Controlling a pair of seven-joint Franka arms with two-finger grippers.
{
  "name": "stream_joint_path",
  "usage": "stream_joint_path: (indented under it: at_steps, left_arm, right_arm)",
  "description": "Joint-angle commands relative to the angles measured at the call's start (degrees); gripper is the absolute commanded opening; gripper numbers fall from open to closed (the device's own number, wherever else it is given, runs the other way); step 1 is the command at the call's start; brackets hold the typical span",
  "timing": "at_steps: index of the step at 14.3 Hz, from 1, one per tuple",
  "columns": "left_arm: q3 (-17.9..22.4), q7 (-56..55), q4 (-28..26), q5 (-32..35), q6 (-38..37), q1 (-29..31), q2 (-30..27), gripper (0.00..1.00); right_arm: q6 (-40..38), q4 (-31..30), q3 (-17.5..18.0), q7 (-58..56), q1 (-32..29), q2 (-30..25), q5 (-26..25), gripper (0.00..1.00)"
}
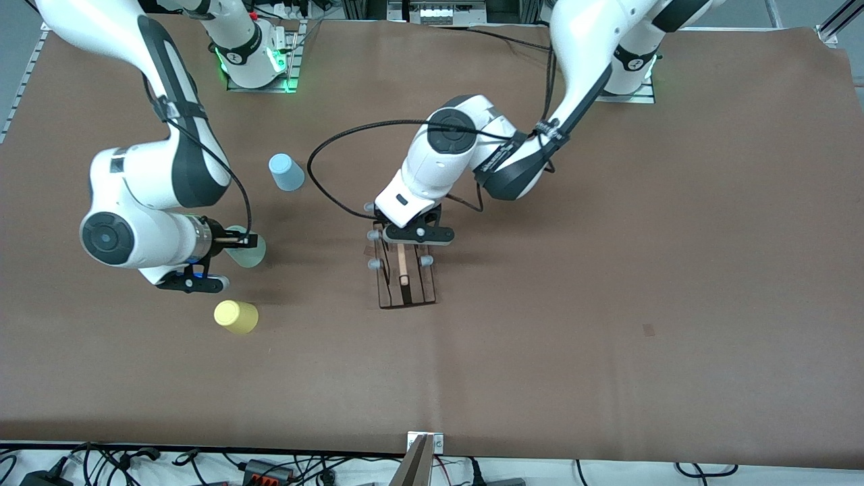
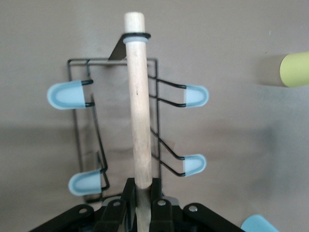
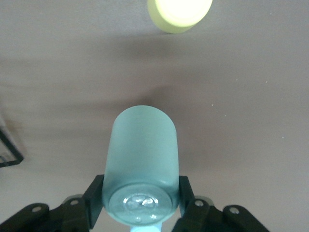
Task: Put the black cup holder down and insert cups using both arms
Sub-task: 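Carry the rack with the left gripper while the right gripper grasps the teal cup, then release the rack and withdraw the left gripper while the right gripper carries the teal cup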
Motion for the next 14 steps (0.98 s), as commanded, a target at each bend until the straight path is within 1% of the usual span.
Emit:
stream_joint_path:
  at_steps: [1, 2, 3, 4, 5, 6, 7, 8, 9, 10, 12, 14]
  left_arm:
    - [2.1, -0.7, 2.2, 1.1, -1.1, -1.8, 1.2, 0.41]
    - [2.1, -0.9, 2.2, 1.1, -1.9, -1.6, 0.0, 0.61]
    - [2.1, -0.8, 2.2, 1.2, -3.6, -1.2, -1.6, 0.78]
    - [2.2, -0.6, 2.2, 1.3, -7.1, -0.4, -4.7, 0.80]
    - [2.3, -0.1, 2.2, 1.4, -11.4, 1.7, -7.5, 0.94]
    - [2.0, 0.8, 1.8, 1.4, -15.1, 5.2, -9.4, 1.00]
    - [2.1, 3.8, 1.5, 1.4, -19.3, 8.1, -12.4, 1.00]
    - [2.2, 8.1, 1.4, 1.4, -24.0, 11.2, -14.7, 1.00]
    - [1.6, 13.7, 1.4, 1.4, -28.1, 16.9, -16.5, 1.00]
    - [1.4, 18.8, 1.0, 1.4, -30.4, 20.8, -18.0, 1.00]
    - [1.4, 27.8, -0.7, 1.2, -32.8, 27.6, -19.6, 1.00]
    - [1.4, 31.5, -1.7, 1.3, -33.5, 30.4, -19.6, 1.00]
  right_arm:
    - [-3.6, 0.5, 0.1, -0.3, 0.0, -0.3, 2.4, 0.20]
    - [-4.6, 0.5, 0.1, -0.2, 0.0, -0.3, 4.1, 0.20]
    - [-5.1, 0.4, 0.1, 0.4, -0.2, -0.3, 6.1, 0.20]
    - [-5.5, 0.3, 0.0, 0.4, 0.1, -0.2, 7.5, 0.20]
    - [-5.6, 0.3, 0.0, 0.6, 0.3, -0.2, 7.7, 0.20]
    - [-5.6, 0.4, 0.2, 2.7, 0.8, -0.3, 7.8, 0.20]
    - [-5.8, 0.4, 0.4, 4.9, 1.6, -0.4, 7.9, 0.20]
    - [-6.1, 0.5, 1.4, 7.2, 2.7, -0.9, 8.7, 0.20]
    - [-6.1, 0.5, 2.0, 9.2, 3.7, -1.3, 9.8, 0.20]
    - [-6.1, 0.6, 2.6, 12.3, 4.7, -1.6, 11.4, 0.20]
    - [-6.0, 2.3, 3.5, 16.9, 6.8, -2.1, 14.5, 0.20]
    - [-5.3, 3.6, 3.9, 20.7, 9.5, -2.0, 15.8, 0.20]
